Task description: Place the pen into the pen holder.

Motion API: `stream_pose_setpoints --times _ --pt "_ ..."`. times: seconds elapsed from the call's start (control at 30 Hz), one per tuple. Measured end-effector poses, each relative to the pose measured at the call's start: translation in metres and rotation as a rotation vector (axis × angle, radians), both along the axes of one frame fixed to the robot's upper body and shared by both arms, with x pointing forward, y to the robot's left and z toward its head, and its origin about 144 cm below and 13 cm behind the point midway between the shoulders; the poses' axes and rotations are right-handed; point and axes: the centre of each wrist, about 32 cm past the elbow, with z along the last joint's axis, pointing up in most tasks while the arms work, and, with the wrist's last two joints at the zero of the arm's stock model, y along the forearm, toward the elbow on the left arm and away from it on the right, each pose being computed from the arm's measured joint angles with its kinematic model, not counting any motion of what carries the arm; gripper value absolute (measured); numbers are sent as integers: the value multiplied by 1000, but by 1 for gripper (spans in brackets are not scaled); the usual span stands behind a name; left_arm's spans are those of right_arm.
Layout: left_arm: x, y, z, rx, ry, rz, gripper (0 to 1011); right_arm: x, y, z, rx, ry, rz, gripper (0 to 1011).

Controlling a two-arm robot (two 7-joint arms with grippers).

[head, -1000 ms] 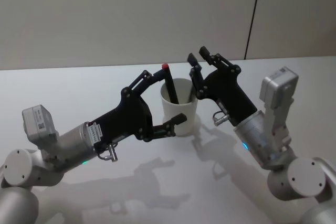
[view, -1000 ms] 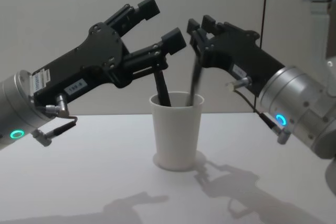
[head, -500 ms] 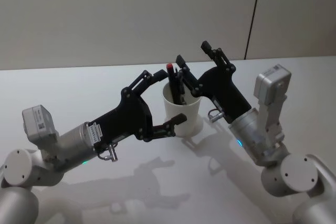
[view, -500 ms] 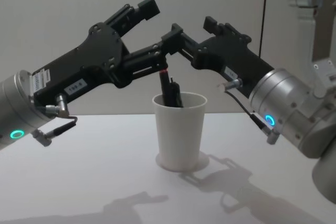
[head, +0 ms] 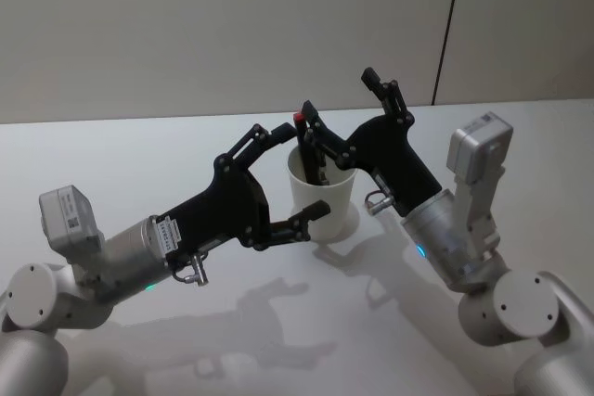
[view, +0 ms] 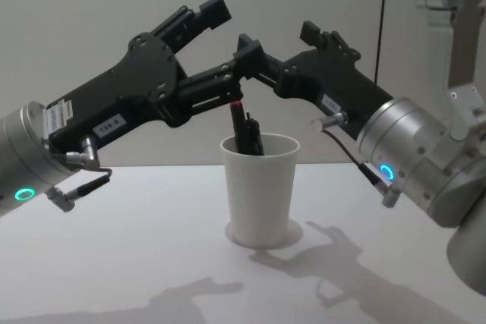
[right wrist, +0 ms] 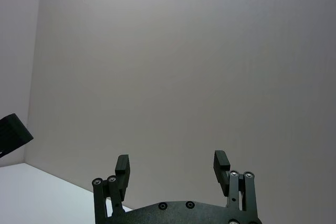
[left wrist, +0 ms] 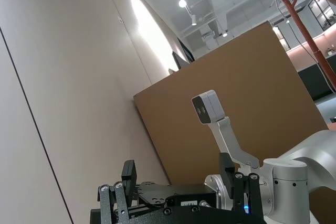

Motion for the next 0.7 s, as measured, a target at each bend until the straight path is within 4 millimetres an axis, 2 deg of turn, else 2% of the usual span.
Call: stream_pose_setpoints --times 0.7 --pt "0 0 0 0 0 0 1000 1 1 0 3 -1 2 1001"
